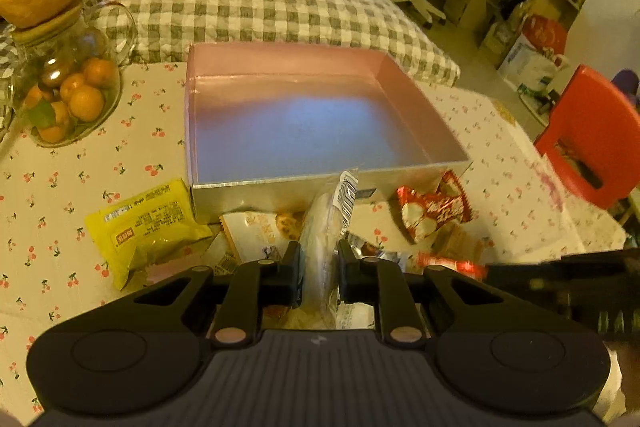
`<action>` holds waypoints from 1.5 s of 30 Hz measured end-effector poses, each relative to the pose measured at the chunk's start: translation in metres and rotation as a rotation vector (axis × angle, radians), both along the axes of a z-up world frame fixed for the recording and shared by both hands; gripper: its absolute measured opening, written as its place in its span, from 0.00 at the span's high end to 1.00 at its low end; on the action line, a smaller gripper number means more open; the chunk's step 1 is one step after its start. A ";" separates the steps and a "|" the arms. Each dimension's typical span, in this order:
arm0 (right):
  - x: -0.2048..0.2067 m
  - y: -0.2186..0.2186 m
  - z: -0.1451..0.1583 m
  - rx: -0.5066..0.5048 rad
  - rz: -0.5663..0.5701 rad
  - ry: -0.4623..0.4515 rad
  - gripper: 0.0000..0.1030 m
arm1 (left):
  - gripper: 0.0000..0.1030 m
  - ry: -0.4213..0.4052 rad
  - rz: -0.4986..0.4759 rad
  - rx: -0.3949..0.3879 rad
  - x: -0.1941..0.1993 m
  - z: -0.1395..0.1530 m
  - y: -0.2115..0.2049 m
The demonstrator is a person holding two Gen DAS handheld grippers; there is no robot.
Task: Organize snacks
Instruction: 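Grasp the white-and-blue stick pack with the left tool while the right tool grasps a red candy packet, then lower both held snacks into the silver box and open both tools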
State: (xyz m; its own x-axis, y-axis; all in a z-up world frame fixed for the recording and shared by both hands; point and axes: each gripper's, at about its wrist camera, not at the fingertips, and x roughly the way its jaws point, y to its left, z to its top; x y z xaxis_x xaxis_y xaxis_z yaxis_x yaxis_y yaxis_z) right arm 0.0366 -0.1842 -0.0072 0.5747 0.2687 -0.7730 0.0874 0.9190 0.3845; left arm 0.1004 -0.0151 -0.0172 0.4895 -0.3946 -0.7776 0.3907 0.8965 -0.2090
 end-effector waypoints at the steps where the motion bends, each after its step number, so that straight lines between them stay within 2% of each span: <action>1: 0.001 -0.003 0.002 0.008 -0.017 -0.007 0.64 | 0.84 -0.003 0.002 -0.008 0.000 0.003 0.000; 5: 0.009 -0.020 0.010 0.043 -0.103 -0.036 0.64 | 0.85 -0.023 0.021 -0.046 0.003 0.015 0.002; 12: 0.027 -0.045 0.011 0.105 -0.242 -0.094 0.64 | 0.85 -0.065 0.113 -0.074 0.021 0.020 0.006; 21: 0.047 -0.057 -0.003 0.142 -0.338 -0.137 0.63 | 0.85 -0.233 0.155 -0.029 0.039 0.009 -0.006; 25: 0.057 -0.060 -0.011 0.156 -0.375 -0.155 0.63 | 0.85 -0.238 0.178 -0.020 0.048 0.002 -0.008; 31: 0.066 -0.060 -0.024 0.115 -0.398 -0.143 0.63 | 0.84 -0.259 0.166 0.027 0.049 -0.007 -0.013; 37: 0.067 -0.061 -0.028 0.087 -0.400 -0.134 0.61 | 0.83 -0.254 0.158 0.036 0.051 -0.011 -0.012; 39: 0.067 -0.060 -0.028 0.082 -0.398 -0.132 0.60 | 0.78 -0.237 0.145 0.027 0.053 -0.012 -0.013; 41: 0.067 -0.058 -0.027 0.082 -0.387 -0.129 0.55 | 0.67 -0.222 0.136 0.024 0.053 -0.013 -0.014; 42: 0.067 -0.058 -0.026 0.081 -0.381 -0.129 0.48 | 0.63 -0.221 0.129 0.034 0.052 -0.013 -0.016; 43: 0.067 -0.057 -0.025 0.079 -0.377 -0.127 0.41 | 0.55 -0.224 0.121 0.046 0.050 -0.012 -0.018; 44: 0.066 -0.056 -0.024 0.077 -0.371 -0.129 0.39 | 0.47 -0.226 0.115 0.053 0.050 -0.012 -0.019; 45: 0.065 -0.055 -0.022 0.072 -0.364 -0.132 0.34 | 0.44 -0.226 0.110 0.058 0.049 -0.012 -0.019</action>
